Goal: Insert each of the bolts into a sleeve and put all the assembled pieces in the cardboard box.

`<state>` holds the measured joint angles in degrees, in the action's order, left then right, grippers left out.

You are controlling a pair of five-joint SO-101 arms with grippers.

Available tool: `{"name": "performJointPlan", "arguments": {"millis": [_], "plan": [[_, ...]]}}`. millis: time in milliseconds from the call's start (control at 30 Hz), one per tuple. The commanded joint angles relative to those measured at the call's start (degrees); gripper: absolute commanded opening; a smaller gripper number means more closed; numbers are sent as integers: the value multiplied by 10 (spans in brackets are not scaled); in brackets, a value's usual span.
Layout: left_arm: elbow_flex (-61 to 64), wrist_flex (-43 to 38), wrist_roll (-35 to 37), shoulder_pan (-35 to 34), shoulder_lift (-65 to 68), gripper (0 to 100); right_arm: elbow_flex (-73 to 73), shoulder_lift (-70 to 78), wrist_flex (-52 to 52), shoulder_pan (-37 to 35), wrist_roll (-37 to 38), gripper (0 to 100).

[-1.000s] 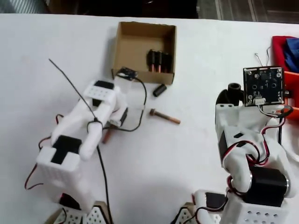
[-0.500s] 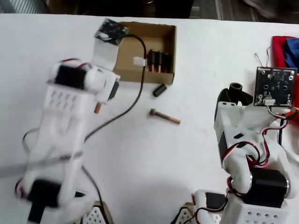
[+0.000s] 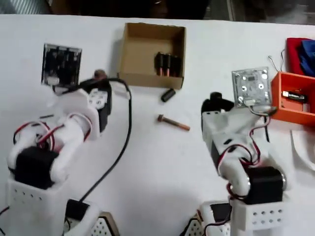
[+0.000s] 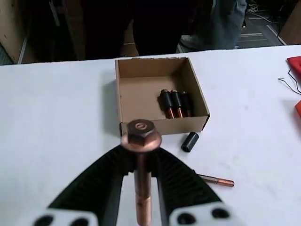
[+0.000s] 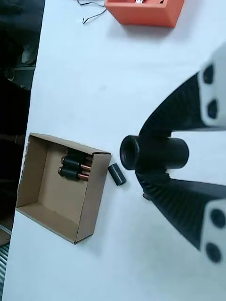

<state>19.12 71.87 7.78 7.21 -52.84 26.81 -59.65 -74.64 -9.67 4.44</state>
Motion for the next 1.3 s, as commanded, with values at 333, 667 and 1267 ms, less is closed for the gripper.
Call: {"name": "performJointPlan", "arguments": {"millis": [333, 667, 1267], "plan": [[195, -240, 113, -33, -213, 28, 88, -5, 138, -112, -4, 24], [287, -418, 211, 89, -234, 28, 239, -6, 407, -148, -5, 24], [24, -414, 208, 162, 49, 28, 326, -65, 558, -177, 62, 24]]}}
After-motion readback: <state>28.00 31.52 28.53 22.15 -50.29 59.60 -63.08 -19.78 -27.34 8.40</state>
